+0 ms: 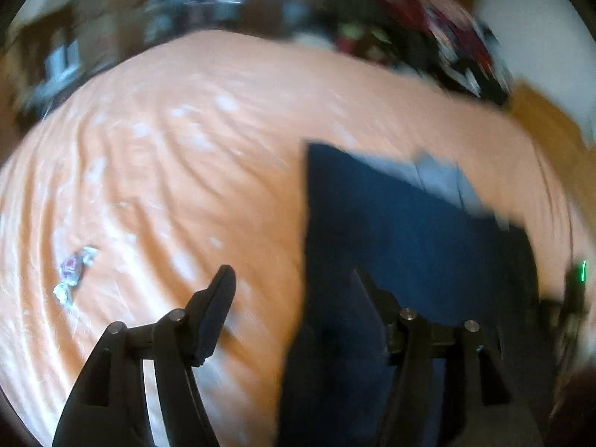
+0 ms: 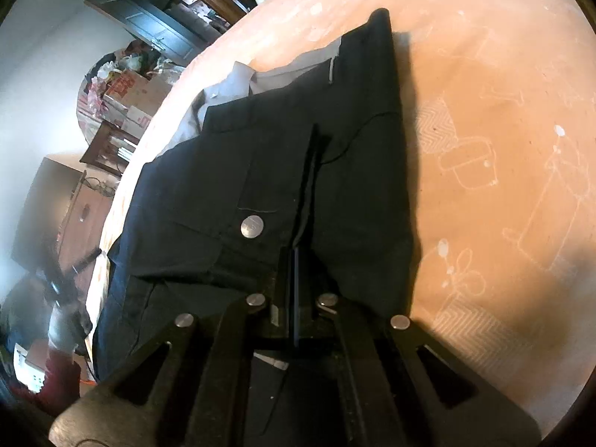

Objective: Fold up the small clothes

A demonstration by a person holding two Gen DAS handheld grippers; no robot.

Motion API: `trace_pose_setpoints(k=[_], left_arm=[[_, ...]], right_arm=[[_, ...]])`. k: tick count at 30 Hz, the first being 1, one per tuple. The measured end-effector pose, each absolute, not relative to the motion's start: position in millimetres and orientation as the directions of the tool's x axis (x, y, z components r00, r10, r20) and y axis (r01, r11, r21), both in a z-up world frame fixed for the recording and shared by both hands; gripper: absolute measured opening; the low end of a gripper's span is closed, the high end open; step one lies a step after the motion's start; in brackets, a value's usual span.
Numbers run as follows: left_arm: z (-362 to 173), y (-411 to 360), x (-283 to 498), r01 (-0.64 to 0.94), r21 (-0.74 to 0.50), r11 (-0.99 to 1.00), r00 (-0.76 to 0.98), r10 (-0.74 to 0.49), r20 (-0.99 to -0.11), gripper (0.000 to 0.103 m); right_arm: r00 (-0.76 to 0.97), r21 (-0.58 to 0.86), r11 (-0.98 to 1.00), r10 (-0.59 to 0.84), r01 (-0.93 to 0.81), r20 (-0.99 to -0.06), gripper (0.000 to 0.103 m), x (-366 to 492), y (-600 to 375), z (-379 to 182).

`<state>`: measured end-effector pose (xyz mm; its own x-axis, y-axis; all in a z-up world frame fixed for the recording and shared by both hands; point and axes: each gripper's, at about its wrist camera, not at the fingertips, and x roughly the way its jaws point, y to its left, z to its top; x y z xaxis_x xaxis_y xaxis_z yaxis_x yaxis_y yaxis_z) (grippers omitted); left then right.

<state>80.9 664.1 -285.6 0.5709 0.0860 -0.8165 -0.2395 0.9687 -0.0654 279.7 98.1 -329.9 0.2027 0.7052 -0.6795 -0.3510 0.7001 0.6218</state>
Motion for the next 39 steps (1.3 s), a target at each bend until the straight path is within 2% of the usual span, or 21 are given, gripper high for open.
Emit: trace_pose_setpoints(k=[1, 3, 5, 8, 9, 10, 11, 13, 15, 18, 19, 20, 26, 33, 39], left_arm=[[-299, 648, 86, -0.187, 0.036, 0.982, 0.507, 0.128, -0.852, 0.066], [-315, 636, 92, -0.145, 0.101, 0.984, 0.455, 0.157, -0.877, 0.064], [-320, 642, 93, -0.181, 0.081, 0.980, 0.455, 0.156, -0.877, 0.065], [-328, 679, 94, -0.331, 0.065, 0.941, 0.449, 0.217, -0.867, 0.066], [-333, 695, 90, -0.366, -0.006, 0.931, 0.455, 0.174, -0.873, 0.074], [-335, 710, 83, -0.392, -0.108, 0.913, 0.480, 0.103, -0.871, 0.074], [-332, 714, 79, -0.396, -0.130, 0.909, 0.486, 0.088, -0.870, 0.073], [-329, 706, 73, -0.368, -0.058, 0.928, 0.457, 0.126, -0.880, 0.073], [-328, 699, 64, -0.334, -0.037, 0.942, 0.441, 0.122, -0.889, 0.070], [-320, 694, 42, -0.283, -0.090, 0.955, 0.433, 0.043, -0.900, 0.068], [-317, 693, 31, -0.268, -0.130, 0.955, 0.437, 0.000, -0.900, 0.068], [-317, 691, 18, -0.251, -0.188, 0.949, 0.443, -0.060, -0.894, 0.068], [-315, 669, -45, -0.168, -0.364, 0.916, 0.493, -0.242, -0.836, 0.072], [-308, 660, -83, -0.127, -0.443, 0.888, 0.509, -0.325, -0.797, 0.071], [-310, 646, -116, -0.064, -0.563, 0.824, 0.505, -0.460, -0.730, 0.071]], right_arm=[[0.202, 0.624, 0.698, 0.707, -0.350, -0.678, 0.000, 280, 99, -330], [0.202, 0.625, 0.697, 0.708, -0.351, -0.676, 0.000, 280, 98, -331], [0.202, 0.624, 0.697, 0.708, -0.353, -0.677, 0.000, 281, 98, -331], [0.213, 0.605, 0.709, 0.695, -0.363, -0.687, 0.000, 278, 98, -328], [0.219, 0.595, 0.715, 0.688, -0.367, -0.692, 0.000, 276, 99, -327], [0.223, 0.585, 0.721, 0.681, -0.372, -0.697, 0.000, 275, 100, -326], [0.226, 0.577, 0.726, 0.675, -0.374, -0.702, 0.000, 274, 100, -325], [0.219, 0.574, 0.735, 0.665, -0.362, -0.714, 0.000, 272, 98, -324], [0.213, 0.545, 0.758, 0.635, -0.358, -0.743, 0.001, 263, 92, -316], [0.187, 0.529, 0.767, 0.616, -0.363, -0.765, 0.008, 230, 70, -306], [0.171, 0.519, 0.777, 0.600, -0.355, -0.782, 0.023, 212, 57, -306], [0.175, 0.519, 0.780, 0.598, -0.350, -0.782, 0.024, 196, 45, -304], [0.212, 0.557, 0.787, 0.611, -0.264, -0.763, 0.025, 120, -14, -300], [0.146, 0.559, 0.770, 0.619, -0.308, -0.771, 0.028, 61, -7, -303], [0.111, 0.626, 0.730, 0.670, -0.274, -0.734, 0.029, 43, -15, -309]])
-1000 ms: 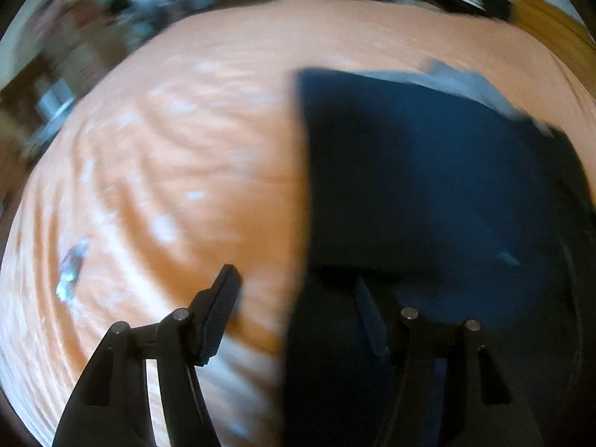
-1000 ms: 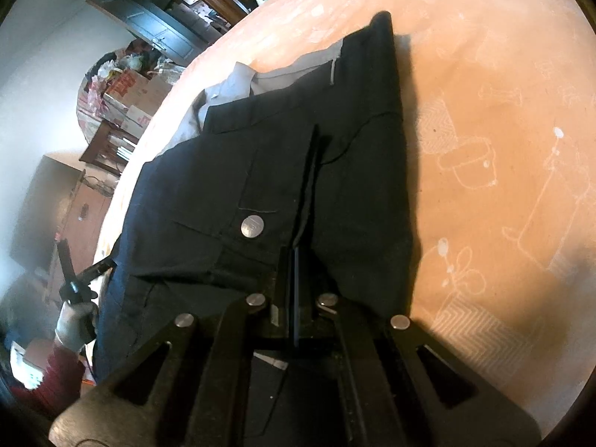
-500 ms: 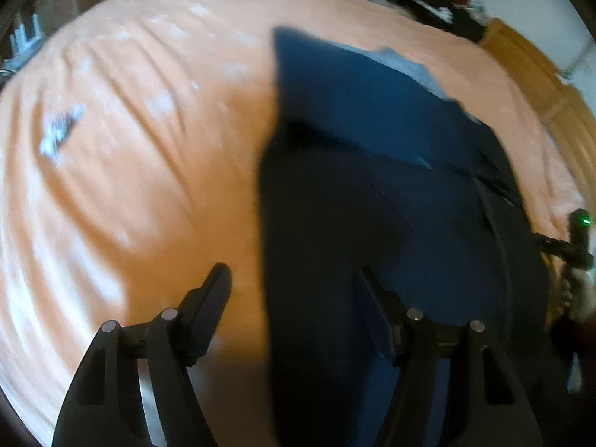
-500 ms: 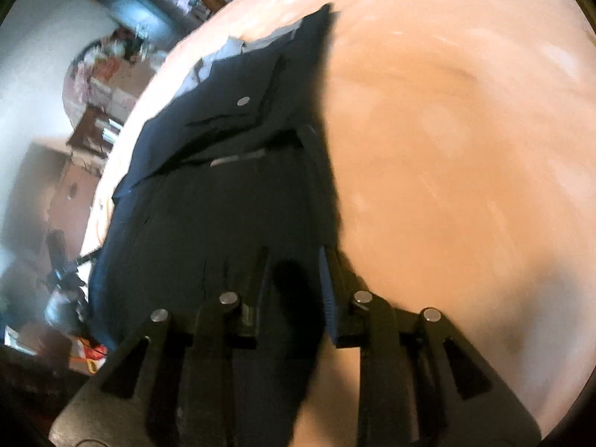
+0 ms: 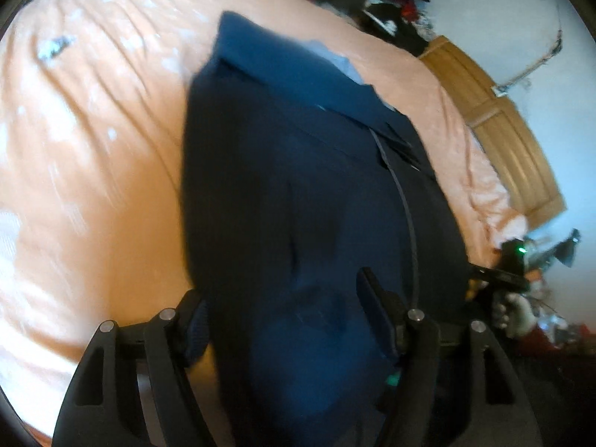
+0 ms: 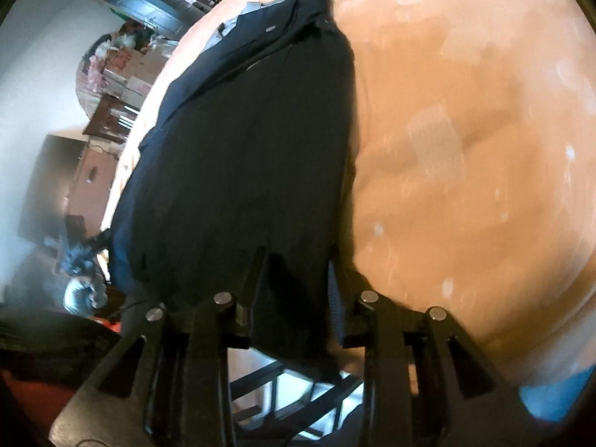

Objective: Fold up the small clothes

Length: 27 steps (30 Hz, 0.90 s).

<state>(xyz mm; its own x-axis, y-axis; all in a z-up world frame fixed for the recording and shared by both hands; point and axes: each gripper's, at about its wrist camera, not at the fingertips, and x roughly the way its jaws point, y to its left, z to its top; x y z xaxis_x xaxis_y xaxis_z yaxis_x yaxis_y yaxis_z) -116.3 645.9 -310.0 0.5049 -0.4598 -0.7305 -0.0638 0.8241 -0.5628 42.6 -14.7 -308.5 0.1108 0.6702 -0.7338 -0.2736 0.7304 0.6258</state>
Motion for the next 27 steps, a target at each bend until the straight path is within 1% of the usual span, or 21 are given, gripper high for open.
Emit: trace_pose_setpoints(k=[3, 5, 8, 10, 12, 13, 14, 15, 16, 17, 18, 19, 20, 21, 22, 23, 25, 27], left_arm=[[-311, 638, -130, -0.035, -0.614, 0.788, 0.494, -0.520, -0.696, 0.071], [-313, 638, -134, -0.025, -0.659, 0.752, 0.491, -0.565, -0.663, 0.071], [-315, 638, -139, -0.022, -0.691, 0.723, 0.504, -0.589, -0.632, 0.071], [-315, 638, -140, -0.028, -0.694, 0.719, 0.510, -0.587, -0.629, 0.070], [-318, 637, -136, -0.035, -0.678, 0.734, 0.501, -0.574, -0.648, 0.065], [-319, 636, -134, -0.037, -0.677, 0.735, 0.497, -0.575, -0.650, 0.065], [-318, 637, -132, -0.040, -0.682, 0.731, 0.498, -0.577, -0.648, 0.062], [-317, 636, -130, -0.042, -0.687, 0.725, 0.498, -0.581, -0.644, 0.057], [-315, 636, -128, -0.041, -0.700, 0.713, 0.505, -0.590, -0.630, 0.050], [-312, 634, -128, -0.039, -0.723, 0.690, 0.517, -0.606, -0.605, 0.025], [-309, 632, -128, -0.034, -0.731, 0.681, 0.527, -0.609, -0.592, 0.012], [-305, 631, -128, -0.028, -0.735, 0.677, 0.539, -0.609, -0.582, 0.011], [-304, 630, -128, -0.023, -0.739, 0.673, 0.543, -0.612, -0.575, 0.011], [-305, 629, -128, -0.022, -0.738, 0.675, 0.536, -0.615, -0.579, 0.011], [-311, 629, -127, -0.029, -0.738, 0.675, 0.520, -0.620, -0.587, 0.011], [-321, 628, -125, -0.048, -0.746, 0.664, 0.500, -0.631, -0.594, 0.012], [-335, 626, -125, -0.075, -0.752, 0.655, 0.480, -0.638, -0.603, 0.013], [-332, 624, -129, -0.078, -0.761, 0.644, 0.501, -0.635, -0.588, 0.012]], right_arm=[[0.087, 0.632, 0.719, 0.677, -0.289, -0.731, 0.032, 42, -9, -307], [0.065, 0.658, 0.697, 0.699, -0.287, -0.712, 0.039, 43, -6, -308], [0.047, 0.707, 0.662, 0.737, -0.248, -0.674, 0.045, 45, -3, -310], [0.039, 0.711, 0.658, 0.740, -0.247, -0.671, 0.046, 44, -3, -312], [0.034, 0.701, 0.666, 0.731, -0.256, -0.682, 0.046, 42, -2, -316], [0.034, 0.697, 0.669, 0.727, -0.259, -0.685, 0.045, 42, -1, -317], [0.038, 0.687, 0.676, 0.720, -0.266, -0.693, 0.042, 43, 2, -318], [0.043, 0.678, 0.682, 0.713, -0.274, -0.700, 0.037, 43, 4, -317], [0.054, 0.663, 0.693, 0.702, -0.281, -0.711, 0.021, 42, 5, -314], [0.057, 0.686, 0.674, 0.723, -0.274, -0.688, 0.013, 41, 3, -310], [0.063, 0.707, 0.655, 0.744, -0.267, -0.665, 0.009, 39, -2, -308], [0.078, 0.737, 0.627, 0.772, -0.252, -0.631, 0.009, 37, -7, -305], [0.080, 0.746, 0.623, 0.777, -0.235, -0.624, 0.011, 37, -11, -307], [0.076, 0.741, 0.632, 0.770, -0.227, -0.634, 0.014, 38, -10, -310], [0.049, 0.724, 0.655, 0.748, -0.214, -0.662, 0.020, 39, -6, -321], [0.037, 0.722, 0.658, 0.744, -0.213, -0.667, 0.021, 38, -4, -325], [0.036, 0.717, 0.662, 0.740, -0.218, -0.672, 0.021, 38, -4, -325], [0.021, 0.690, 0.681, 0.716, -0.245, -0.698, 0.021, 33, -1, -318]])
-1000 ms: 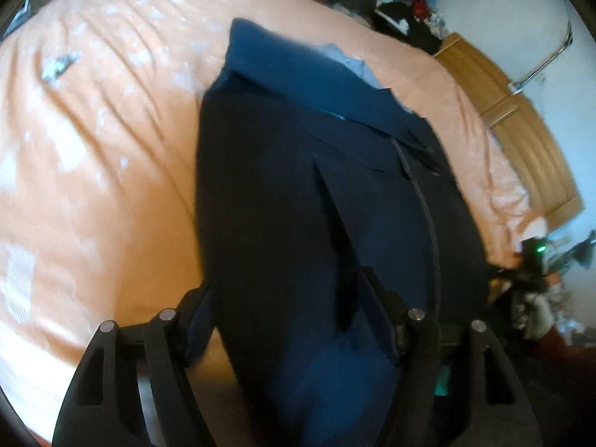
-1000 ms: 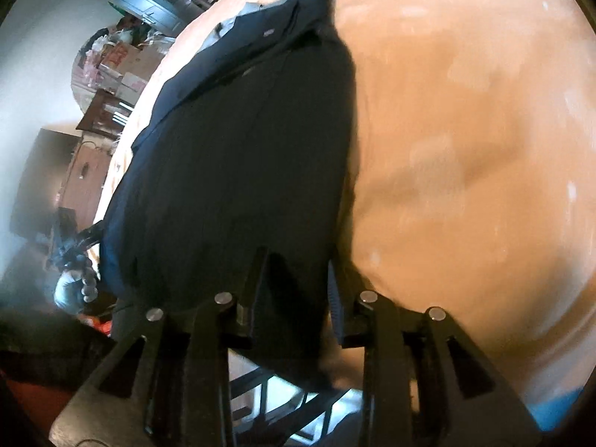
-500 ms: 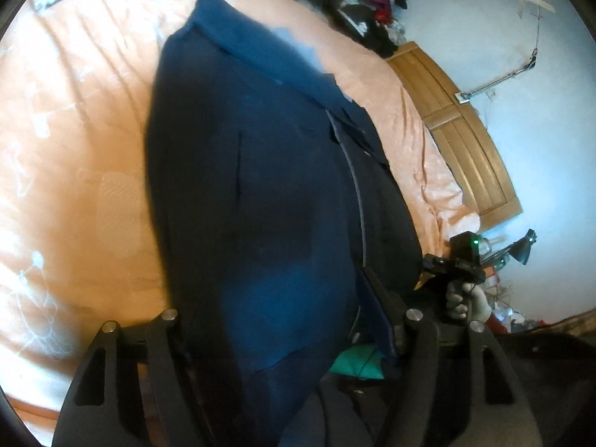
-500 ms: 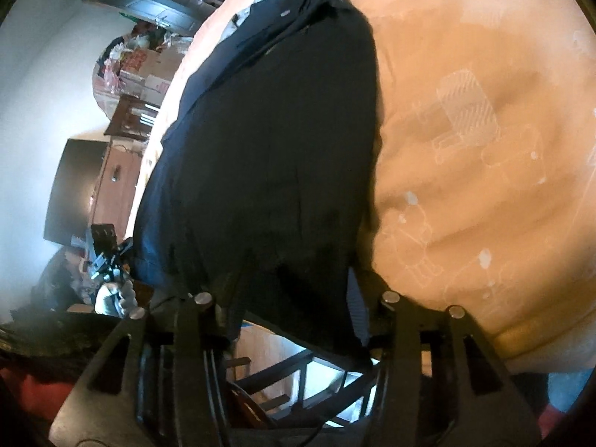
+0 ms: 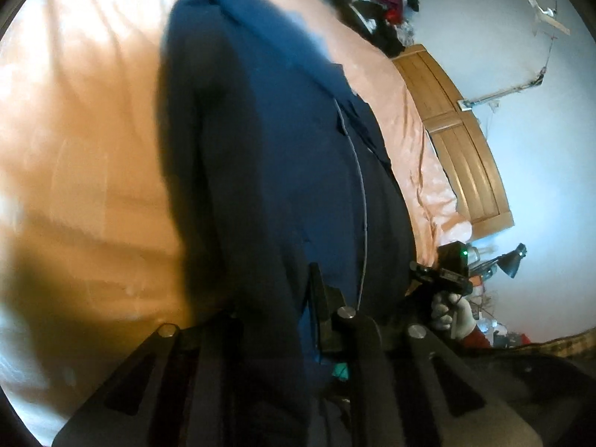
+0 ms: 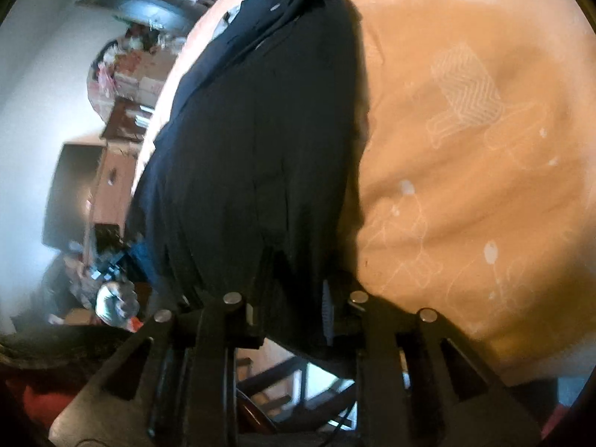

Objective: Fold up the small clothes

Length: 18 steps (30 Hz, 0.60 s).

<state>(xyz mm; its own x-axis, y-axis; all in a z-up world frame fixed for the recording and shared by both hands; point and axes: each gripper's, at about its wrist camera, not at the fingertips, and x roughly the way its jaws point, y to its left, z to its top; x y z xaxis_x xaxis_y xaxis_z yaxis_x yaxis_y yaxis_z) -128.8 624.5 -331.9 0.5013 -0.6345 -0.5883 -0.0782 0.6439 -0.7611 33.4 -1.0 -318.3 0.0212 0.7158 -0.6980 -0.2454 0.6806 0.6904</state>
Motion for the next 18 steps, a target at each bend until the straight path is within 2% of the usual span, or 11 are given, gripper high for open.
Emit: trace_pose_setpoints(k=[2, 4, 6, 11, 15, 18], left_arm=[[-322, 619, -132, -0.070, -0.793, 0.605, 0.532, -0.650, -0.542, 0.014], [-305, 616, -130, -0.035, -0.828, 0.560, 0.566, -0.671, -0.478, 0.015], [-280, 615, -119, 0.018, -0.848, 0.530, 0.603, -0.682, -0.414, 0.015], [-213, 652, -51, 0.096, -0.887, 0.452, 0.751, -0.617, -0.233, 0.014], [-199, 698, 32, 0.048, -0.883, 0.467, 0.827, -0.514, -0.227, 0.014], [-219, 732, 101, -0.072, -0.859, 0.507, 0.863, -0.399, -0.308, 0.014]], right_arm=[[0.018, 0.695, 0.666, 0.725, -0.271, -0.688, 0.008, 27, 1, -305], [0.040, 0.748, 0.601, 0.786, -0.283, -0.617, 0.005, 27, -2, -283], [0.076, 0.796, 0.515, 0.851, -0.319, -0.520, 0.004, 39, 2, -249], [0.144, 0.837, 0.412, 0.911, -0.360, -0.386, 0.004, 115, 18, -198], [0.207, 0.846, 0.429, 0.902, -0.315, -0.380, 0.005, 215, 28, -197], [0.221, 0.813, 0.521, 0.852, -0.258, -0.475, 0.007, 290, 41, -228]])
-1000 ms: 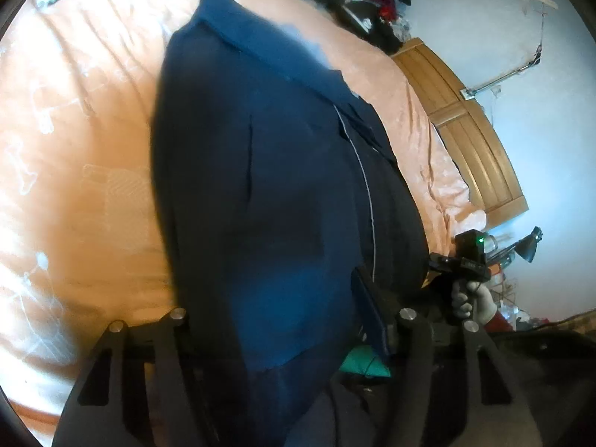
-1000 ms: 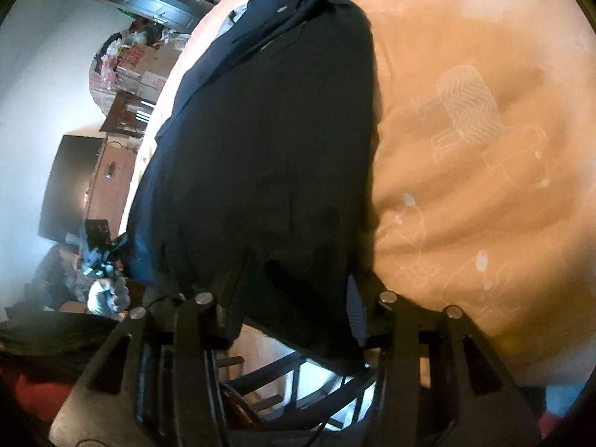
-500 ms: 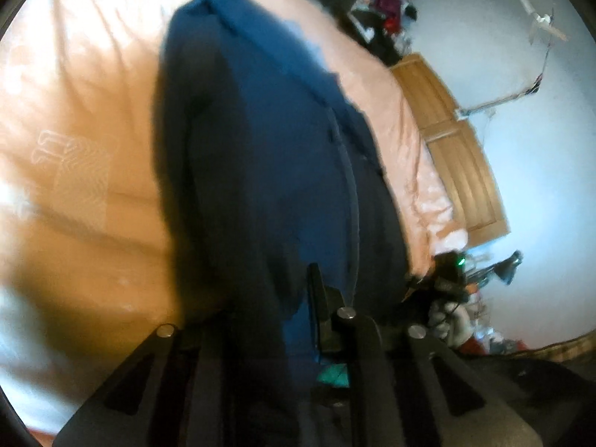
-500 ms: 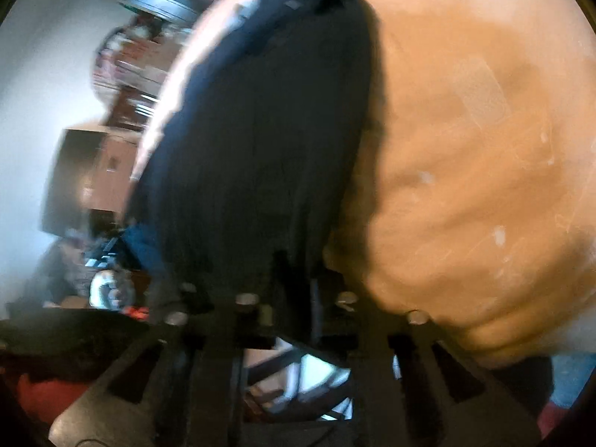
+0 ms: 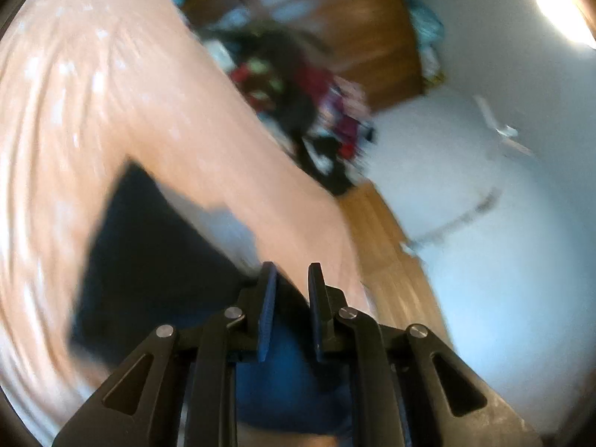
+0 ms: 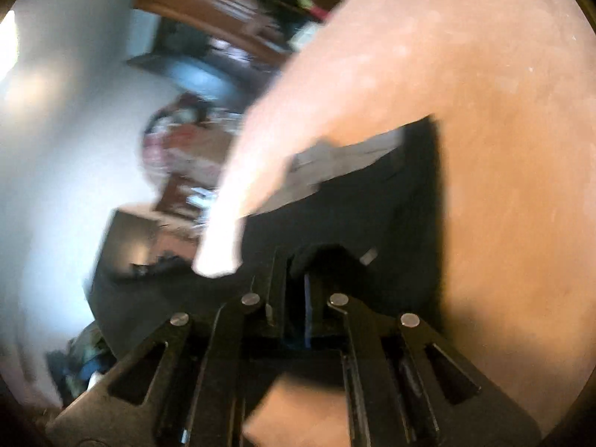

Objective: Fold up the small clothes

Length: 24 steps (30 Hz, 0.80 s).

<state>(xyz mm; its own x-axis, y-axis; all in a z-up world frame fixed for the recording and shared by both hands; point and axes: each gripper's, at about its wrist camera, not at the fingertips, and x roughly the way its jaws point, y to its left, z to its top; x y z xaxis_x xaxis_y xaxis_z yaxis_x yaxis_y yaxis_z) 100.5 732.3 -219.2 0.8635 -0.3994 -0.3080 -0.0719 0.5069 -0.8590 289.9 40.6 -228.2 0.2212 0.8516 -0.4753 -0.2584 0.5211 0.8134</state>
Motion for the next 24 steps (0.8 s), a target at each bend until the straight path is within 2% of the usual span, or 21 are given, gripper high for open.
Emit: trace_pose_setpoints(k=[1, 3, 4, 6, 7, 13, 16, 19, 20, 21, 24], left_arm=[[-232, 742, 121, -0.118, -0.847, 0.518, 0.863, -0.368, -0.346, 0.014], [-269, 752, 159, -0.267, -0.777, 0.570, 0.819, -0.291, -0.495, 0.026], [-300, 755, 178, -0.331, -0.754, 0.567, 0.773, -0.297, -0.561, 0.028], [-338, 749, 195, -0.417, -0.690, 0.591, 0.695, -0.282, -0.661, 0.028], [-353, 746, 201, -0.427, -0.679, 0.597, 0.677, -0.286, -0.678, 0.028], [-349, 729, 200, -0.351, -0.690, 0.633, 0.705, -0.306, -0.640, 0.037], [-337, 720, 190, -0.319, -0.666, 0.674, 0.693, -0.313, -0.649, 0.038], [-318, 715, 179, -0.277, -0.607, 0.745, 0.686, -0.289, -0.668, 0.048], [-310, 713, 175, -0.265, -0.579, 0.771, 0.684, -0.273, -0.676, 0.055], [-303, 716, 170, -0.253, -0.558, 0.790, 0.687, -0.260, -0.678, 0.063], [-287, 717, 159, -0.198, -0.524, 0.828, 0.700, -0.254, -0.667, 0.073]], right_arm=[[0.207, 0.803, 0.552, 0.833, -0.224, -0.514, 0.009, 310, 44, -246], [0.178, 0.739, 0.650, 0.760, -0.179, -0.625, 0.011, 334, 52, -286], [0.163, 0.712, 0.681, 0.732, -0.171, -0.661, 0.014, 339, 55, -300], [0.143, 0.699, 0.694, 0.720, -0.174, -0.679, 0.015, 341, 60, -322], [0.152, 0.707, 0.684, 0.730, -0.179, -0.667, 0.015, 340, 59, -325], [0.176, 0.656, 0.704, 0.706, -0.272, -0.686, 0.015, 334, 64, -312], [0.226, 0.643, 0.705, 0.707, -0.299, -0.670, 0.021, 329, 60, -299], [0.253, 0.626, 0.717, 0.695, -0.308, -0.673, 0.033, 324, 62, -296], [0.248, 0.631, 0.713, 0.700, -0.307, -0.670, 0.035, 325, 60, -297], [0.244, 0.637, 0.708, 0.704, -0.305, -0.667, 0.036, 327, 61, -297], [0.242, 0.649, 0.702, 0.711, -0.293, -0.660, 0.037, 336, 65, -299]])
